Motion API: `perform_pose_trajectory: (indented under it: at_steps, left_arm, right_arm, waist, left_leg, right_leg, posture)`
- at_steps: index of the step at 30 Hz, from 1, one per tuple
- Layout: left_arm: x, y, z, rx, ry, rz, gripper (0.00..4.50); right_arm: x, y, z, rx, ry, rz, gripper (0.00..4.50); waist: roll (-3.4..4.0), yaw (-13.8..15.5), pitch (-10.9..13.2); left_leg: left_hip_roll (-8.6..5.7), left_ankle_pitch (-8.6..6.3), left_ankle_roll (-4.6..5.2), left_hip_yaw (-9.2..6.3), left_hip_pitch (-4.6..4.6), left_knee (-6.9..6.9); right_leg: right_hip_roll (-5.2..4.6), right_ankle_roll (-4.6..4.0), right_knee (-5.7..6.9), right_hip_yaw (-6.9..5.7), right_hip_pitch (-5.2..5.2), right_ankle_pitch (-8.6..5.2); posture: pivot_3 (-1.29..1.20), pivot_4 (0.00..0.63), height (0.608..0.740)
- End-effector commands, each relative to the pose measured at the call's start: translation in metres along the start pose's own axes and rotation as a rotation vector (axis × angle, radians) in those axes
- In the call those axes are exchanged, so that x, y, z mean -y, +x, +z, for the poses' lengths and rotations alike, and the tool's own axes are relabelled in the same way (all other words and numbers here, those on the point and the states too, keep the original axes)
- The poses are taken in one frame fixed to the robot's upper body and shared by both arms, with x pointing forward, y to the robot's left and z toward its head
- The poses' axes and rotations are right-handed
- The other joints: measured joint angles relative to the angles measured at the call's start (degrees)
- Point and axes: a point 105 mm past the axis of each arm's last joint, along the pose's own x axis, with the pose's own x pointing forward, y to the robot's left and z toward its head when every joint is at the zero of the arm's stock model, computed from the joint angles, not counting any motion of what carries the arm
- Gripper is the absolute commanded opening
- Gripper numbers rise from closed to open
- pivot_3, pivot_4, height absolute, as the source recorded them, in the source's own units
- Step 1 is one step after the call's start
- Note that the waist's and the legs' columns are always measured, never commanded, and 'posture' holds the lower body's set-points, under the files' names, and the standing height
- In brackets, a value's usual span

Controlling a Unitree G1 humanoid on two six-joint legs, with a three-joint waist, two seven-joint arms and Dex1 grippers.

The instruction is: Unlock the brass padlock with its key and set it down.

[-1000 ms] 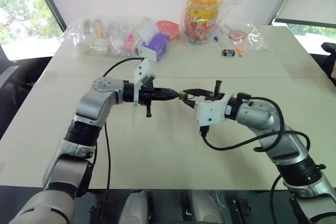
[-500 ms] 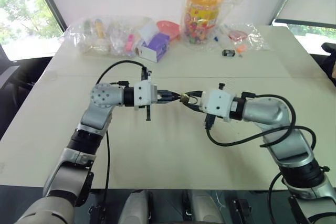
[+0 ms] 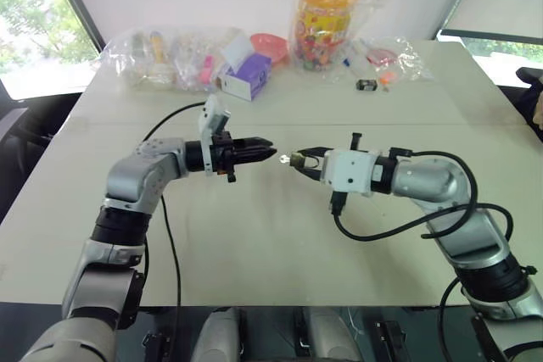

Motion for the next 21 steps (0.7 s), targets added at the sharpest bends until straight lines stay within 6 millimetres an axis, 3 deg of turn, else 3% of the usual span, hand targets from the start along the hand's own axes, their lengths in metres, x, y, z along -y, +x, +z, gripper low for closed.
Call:
perform_pose_trajectory:
  at_steps: [1,14,21]
  left_arm:
    - [0.013,0.001,0.013,0.035,-0.04,-0.055,2.9]
    - [0.021,0.026,0.01,0.061,-0.057,-0.088,2.9]
    - [0.02,0.028,0.006,0.053,-0.017,-0.083,2.9]
  right_arm:
    - [0.004,-0.003,0.008,0.023,-0.034,-0.026,0.67]
    - [0.006,-0.002,0.012,0.029,-0.042,-0.028,0.67]
    - [0.005,-0.002,0.013,0.031,-0.033,-0.032,0.67]
  waist:
    - [0.0,0.01,0.0]
    - [0.0,-0.1,0.0]
    - [0.0,-0.06,0.0]
  left_leg:
    - [-0.01,0.0,0.0,0.0,0.0,0.0]
    - [0.0,0.01,-0.02,-0.01,0.01,0.0]
    - [0.0,0.01,-0.02,0.0,0.01,0.0]
  right_leg:
    - [0.0,0.0,-0.01,0.0,0.0,0.0]
    - [0.01,0.0,0.0,0.01,0.0,0.0]
    - [0.0,0.0,-0.01,0.01,0.0,0.0]
  posture:
    - [0.0,0.15,0.74]
    - [0.0,0.15,0.74]
    - [0.0,0.15,0.74]
